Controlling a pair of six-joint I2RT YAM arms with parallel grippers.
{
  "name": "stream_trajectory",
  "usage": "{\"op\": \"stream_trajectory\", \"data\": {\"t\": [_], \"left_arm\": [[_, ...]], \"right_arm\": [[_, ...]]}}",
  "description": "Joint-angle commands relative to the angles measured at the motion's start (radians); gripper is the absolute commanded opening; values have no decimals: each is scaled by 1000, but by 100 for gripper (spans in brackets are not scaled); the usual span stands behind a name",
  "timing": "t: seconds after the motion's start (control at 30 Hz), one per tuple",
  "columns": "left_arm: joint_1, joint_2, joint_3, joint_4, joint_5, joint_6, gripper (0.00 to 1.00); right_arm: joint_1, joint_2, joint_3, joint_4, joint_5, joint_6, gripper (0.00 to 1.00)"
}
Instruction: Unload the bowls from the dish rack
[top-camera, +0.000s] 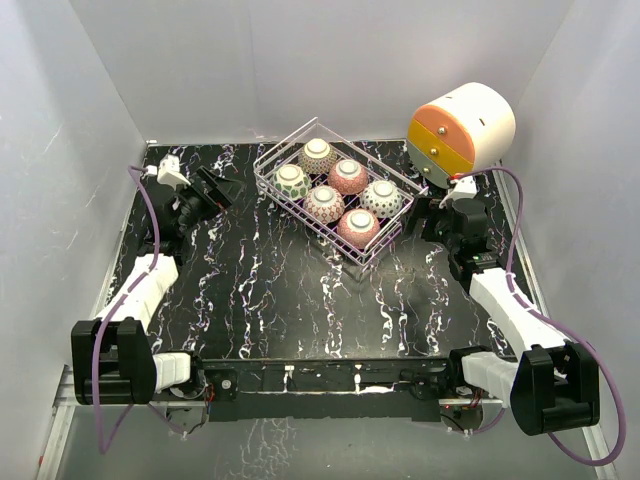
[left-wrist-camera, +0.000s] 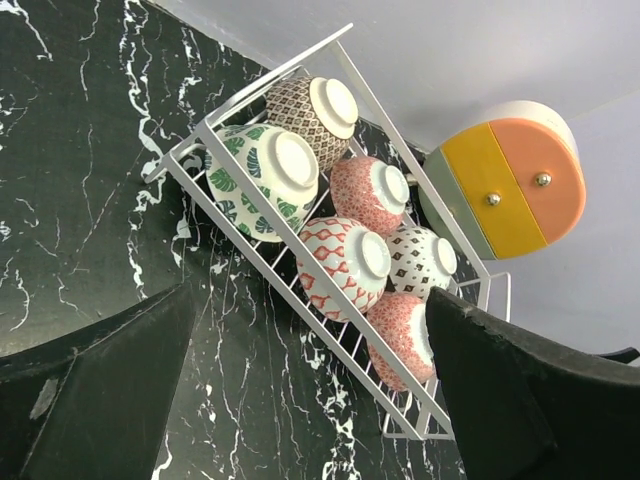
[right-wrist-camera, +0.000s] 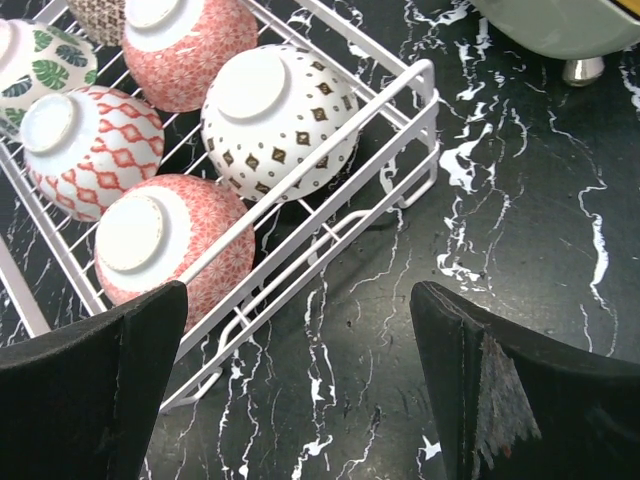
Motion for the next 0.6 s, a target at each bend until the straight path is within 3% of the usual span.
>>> {"op": "stream_trajectory", "data": {"t": [0.0,0.2,0.33,0.47,0.57], "left_arm": [[2,-4,47,-75,-33,28,97],[2,-8,42,-87,-60,27,97],[6,1,10,-61,-67,-33,97],[8,-28,0,-91,-155,-38,97],[7,-44,-9,-103,-176,-33,97]], "right_arm": [[0,-8,44,51,-62,-16,99],[0,-111,-21,123,-97,-29,98],[-1,-142,-21,46,24,34,98],[-3,-106,11,26,-119,57,98],[-3,-29,61,-33,-139,142,98]]}}
